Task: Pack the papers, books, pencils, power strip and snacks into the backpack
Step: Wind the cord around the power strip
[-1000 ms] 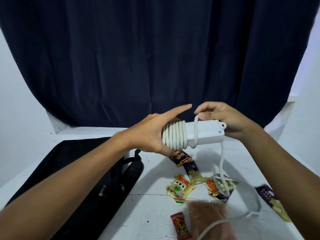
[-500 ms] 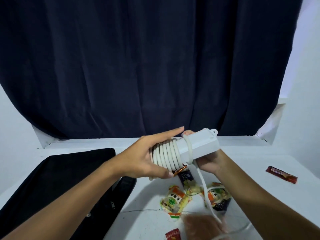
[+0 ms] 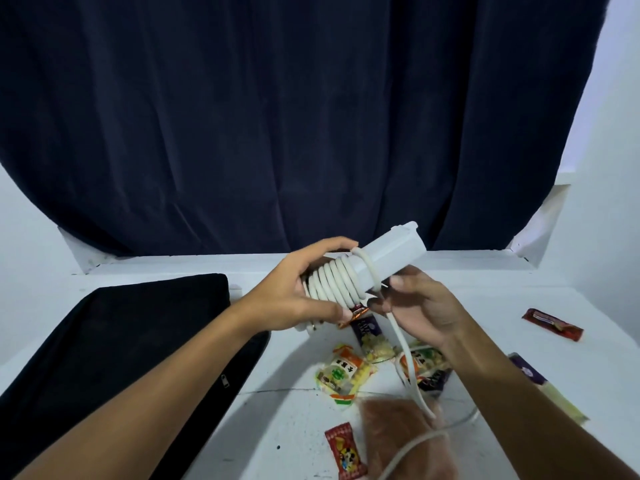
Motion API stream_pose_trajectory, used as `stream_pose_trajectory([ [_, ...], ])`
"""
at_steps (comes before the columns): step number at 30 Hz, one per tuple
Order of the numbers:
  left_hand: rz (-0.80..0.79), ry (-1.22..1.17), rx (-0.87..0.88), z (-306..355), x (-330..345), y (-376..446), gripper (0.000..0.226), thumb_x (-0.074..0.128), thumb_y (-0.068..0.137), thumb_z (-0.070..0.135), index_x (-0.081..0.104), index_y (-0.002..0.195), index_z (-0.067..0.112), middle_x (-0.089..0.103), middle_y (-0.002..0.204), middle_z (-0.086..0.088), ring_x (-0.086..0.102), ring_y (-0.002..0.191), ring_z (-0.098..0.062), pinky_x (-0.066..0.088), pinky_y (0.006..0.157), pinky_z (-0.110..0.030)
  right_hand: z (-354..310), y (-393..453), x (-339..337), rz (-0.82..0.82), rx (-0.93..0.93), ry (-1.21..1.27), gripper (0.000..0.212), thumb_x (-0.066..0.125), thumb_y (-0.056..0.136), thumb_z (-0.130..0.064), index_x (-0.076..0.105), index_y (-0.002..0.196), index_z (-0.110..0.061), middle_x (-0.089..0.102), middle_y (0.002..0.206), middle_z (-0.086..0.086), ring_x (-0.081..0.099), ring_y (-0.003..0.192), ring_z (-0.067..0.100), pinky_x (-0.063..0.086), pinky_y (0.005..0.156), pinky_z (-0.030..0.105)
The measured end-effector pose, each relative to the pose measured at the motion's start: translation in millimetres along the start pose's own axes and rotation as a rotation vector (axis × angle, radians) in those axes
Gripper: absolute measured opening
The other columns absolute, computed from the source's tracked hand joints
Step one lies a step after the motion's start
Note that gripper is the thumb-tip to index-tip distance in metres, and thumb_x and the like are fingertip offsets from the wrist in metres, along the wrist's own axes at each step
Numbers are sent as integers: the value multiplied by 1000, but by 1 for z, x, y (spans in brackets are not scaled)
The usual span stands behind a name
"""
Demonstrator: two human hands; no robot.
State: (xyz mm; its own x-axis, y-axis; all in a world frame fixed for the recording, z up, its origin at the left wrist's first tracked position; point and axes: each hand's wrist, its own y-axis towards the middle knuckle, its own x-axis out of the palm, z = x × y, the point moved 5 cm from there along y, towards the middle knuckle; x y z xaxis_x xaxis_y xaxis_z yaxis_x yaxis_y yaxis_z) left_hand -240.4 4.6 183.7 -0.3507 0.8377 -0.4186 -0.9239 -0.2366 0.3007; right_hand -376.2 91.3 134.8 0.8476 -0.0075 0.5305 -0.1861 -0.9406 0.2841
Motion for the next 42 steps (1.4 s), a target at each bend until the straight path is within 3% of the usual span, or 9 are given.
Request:
stream_pose_trajectory([
  [4, 21, 3, -12, -2, -1, 2, 73, 81, 67, -8, 51, 129, 16, 61, 100, -4, 62, 88, -12, 52, 69, -25, 6, 1, 9, 67, 0, -127, 55, 92, 51, -30, 69, 96, -9, 67, 83, 4, 55, 66, 9, 39, 49, 16],
  [11, 39, 53, -53, -11, -2, -1, 78, 81, 70, -5, 47, 134, 24, 60, 98, -8, 63, 76, -9, 53, 60, -25, 15, -3, 13, 177, 36, -242, 35, 82, 66, -21, 71, 97, -9, 65, 91, 9, 50, 63, 7, 30, 43, 14],
  [15, 43, 110, -46, -15, -3, -4, 77, 84, 66, 1, 51, 132, 24, 63, 101, -11, 63, 80, -13, 57, 63, -30, 17, -6, 13, 209, 71, -325, 27, 70, 77, -20, 67, 100, -7, 57, 72, 1, 38, 55, 6, 22, 43, 17],
  [22, 98, -39, -77, -15, -2, 0, 66, 77, 66, 4, 56, 126, 19, 67, 88, -10, 63, 71, -23, 55, 61, -39, 7, -6, 27, 296, -34, -473, 21, 66, 79, -39, 71, 82, -19, 40, 61, 0, 28, 46, 6, 21, 40, 16],
  [27, 119, 26, -124, -13, -8, 7, 70, 78, 65, 17, 54, 130, 24, 66, 105, -7, 66, 85, -16, 57, 73, -35, 11, -2, 28, 393, -34, -392, 33, 65, 75, -46, 60, 67, -15, 38, 58, -1, 26, 43, 6, 18, 37, 16],
  [32, 258, -430, -354, -22, -20, 4, 59, 73, 66, 41, 61, 121, 22, 64, 121, -11, 67, 103, -27, 56, 83, -45, 21, -5, 20, 456, -56, -147, 34, 61, 78, -43, 52, 80, -11, 38, 62, -2, 23, 41, 4, 17, 35, 15],
  [34, 294, -489, -294, -26, -25, -3, 59, 75, 62, 36, 63, 117, 18, 64, 121, -12, 67, 98, -24, 58, 74, -41, 25, -7, 16, 480, -95, -55, 32, 59, 80, -43, 53, 85, -12, 38, 63, -2, 23, 41, 4, 15, 36, 15],
  [38, 349, -87, -75, -30, -16, -9, 55, 86, 60, 24, 68, 112, 15, 69, 101, -3, 65, 89, -13, 57, 78, -36, 37, -9, 13, 526, -130, 13, 33, 55, 85, -41, 60, 97, -10, 38, 64, -1, 24, 41, 4, 17, 35, 15],
  [42, 397, -33, 10, -38, -14, -13, 49, 85, 66, 13, 68, 112, 9, 68, 96, 0, 62, 83, -6, 53, 73, -23, 51, -11, 16, 552, -70, 24, 36, 53, 87, -40, 60, 104, -9, 38, 63, 0, 24, 43, 5, 20, 35, 15],
])
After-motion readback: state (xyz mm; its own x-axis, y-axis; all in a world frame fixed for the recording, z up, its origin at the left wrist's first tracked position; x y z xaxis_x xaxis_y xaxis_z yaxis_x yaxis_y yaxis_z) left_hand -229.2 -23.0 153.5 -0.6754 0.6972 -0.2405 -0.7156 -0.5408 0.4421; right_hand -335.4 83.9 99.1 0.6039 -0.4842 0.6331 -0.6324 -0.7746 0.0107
